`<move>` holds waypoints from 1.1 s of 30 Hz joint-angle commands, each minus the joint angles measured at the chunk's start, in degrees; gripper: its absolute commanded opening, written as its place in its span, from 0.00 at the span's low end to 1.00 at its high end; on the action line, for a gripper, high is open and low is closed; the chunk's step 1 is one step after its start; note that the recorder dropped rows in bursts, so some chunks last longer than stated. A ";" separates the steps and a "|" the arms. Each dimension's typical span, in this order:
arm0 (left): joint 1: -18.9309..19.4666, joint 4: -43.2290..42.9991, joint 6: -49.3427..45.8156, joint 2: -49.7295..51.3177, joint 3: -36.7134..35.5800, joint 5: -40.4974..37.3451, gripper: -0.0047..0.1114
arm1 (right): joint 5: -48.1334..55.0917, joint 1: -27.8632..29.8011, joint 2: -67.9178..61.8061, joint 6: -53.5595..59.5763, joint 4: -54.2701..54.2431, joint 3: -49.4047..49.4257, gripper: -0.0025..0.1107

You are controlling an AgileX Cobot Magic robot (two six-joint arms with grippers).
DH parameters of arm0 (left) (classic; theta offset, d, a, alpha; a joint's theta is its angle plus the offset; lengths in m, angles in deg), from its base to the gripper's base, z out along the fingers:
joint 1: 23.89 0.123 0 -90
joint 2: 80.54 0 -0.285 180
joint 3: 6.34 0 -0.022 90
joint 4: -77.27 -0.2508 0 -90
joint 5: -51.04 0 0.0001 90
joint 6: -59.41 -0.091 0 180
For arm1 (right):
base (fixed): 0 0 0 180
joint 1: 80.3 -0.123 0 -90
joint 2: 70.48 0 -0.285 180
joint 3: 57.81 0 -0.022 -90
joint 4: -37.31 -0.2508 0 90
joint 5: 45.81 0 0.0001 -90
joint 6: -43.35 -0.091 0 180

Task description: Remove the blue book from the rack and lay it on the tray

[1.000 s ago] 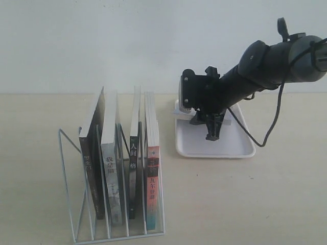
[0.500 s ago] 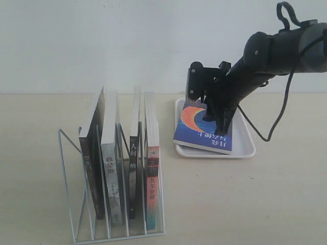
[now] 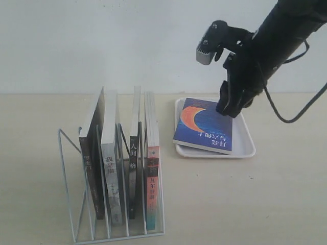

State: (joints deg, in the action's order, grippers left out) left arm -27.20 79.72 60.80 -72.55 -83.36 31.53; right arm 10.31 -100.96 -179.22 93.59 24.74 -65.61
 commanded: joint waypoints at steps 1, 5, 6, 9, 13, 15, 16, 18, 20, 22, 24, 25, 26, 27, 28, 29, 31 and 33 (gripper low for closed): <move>0.23 -0.17 0.49 -0.20 -0.20 0.24 0.09 | 13.85 0.09 0.13 -17.57 -1.47 1.04 0.16; 0.23 -0.17 0.49 -0.20 -0.20 0.24 0.09 | 13.85 0.09 0.78 -22.82 -8.09 8.21 0.02; 0.23 -0.17 0.49 -0.20 -0.20 0.24 0.09 | 13.85 0.09 1.05 -22.71 -11.24 12.30 0.02; 0.23 -0.17 0.49 -0.20 -0.20 0.24 0.09 | 13.85 0.09 1.53 -23.33 -11.63 16.96 0.02; 0.23 -0.17 0.49 -0.20 -0.20 0.24 0.09 | -1.83 0.09 9.88 -26.64 -13.82 24.03 0.02; 0.23 -0.17 0.49 -0.20 -0.20 0.24 0.09 | -6.82 0.09 14.11 -25.34 -17.06 27.17 0.02; 0.23 -0.17 0.49 -0.20 -0.20 0.24 0.09 | -8.62 0.09 15.74 -25.59 -17.18 28.33 0.02; 0.23 -0.17 0.49 -0.20 -0.20 0.24 0.09 | -9.32 0.09 17.60 -25.84 -17.18 29.99 0.02; 0.23 -0.17 0.49 -0.20 -0.20 0.24 0.09 | -9.43 0.09 17.87 -25.84 -17.18 30.21 0.02; 0.23 -0.17 0.49 -0.20 -0.20 0.24 0.09 | -10.82 0.09 17.87 -25.84 -17.18 30.21 0.02; 0.23 -0.17 0.49 -0.20 -0.20 0.24 0.09 | -10.91 0.09 17.87 -25.84 -17.18 30.21 0.02; 0.23 -0.17 0.49 -0.20 -0.20 0.24 0.09 | -10.76 0.09 17.87 -25.84 -17.03 30.21 0.02; 0.23 -0.17 0.49 -0.20 -0.20 0.24 0.09 | -10.76 0.09 17.87 -25.84 -17.03 30.21 0.02; 0.23 -0.17 0.49 -0.20 -0.20 0.24 0.09 | -10.88 0.09 17.87 -25.84 -17.05 30.21 0.02; 0.23 -0.17 0.49 -0.20 -0.20 0.24 0.09 | -10.88 0.09 17.87 -25.84 -17.05 30.21 0.02; 0.23 -0.17 0.49 -0.20 -0.20 0.24 0.09 | -10.88 0.09 17.87 -25.84 -17.05 30.21 0.02; 0.23 -0.17 0.49 -0.20 -0.20 0.24 0.09 | -10.88 0.09 17.87 -25.84 -17.05 30.21 0.02; 0.23 -0.17 0.49 -0.20 -0.20 0.24 0.09 | -10.88 0.09 17.87 -25.84 -17.05 30.21 0.02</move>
State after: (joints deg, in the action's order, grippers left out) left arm -27.20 79.72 60.80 -72.55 -83.36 31.53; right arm -0.30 -100.96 -162.04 67.73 7.83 -35.43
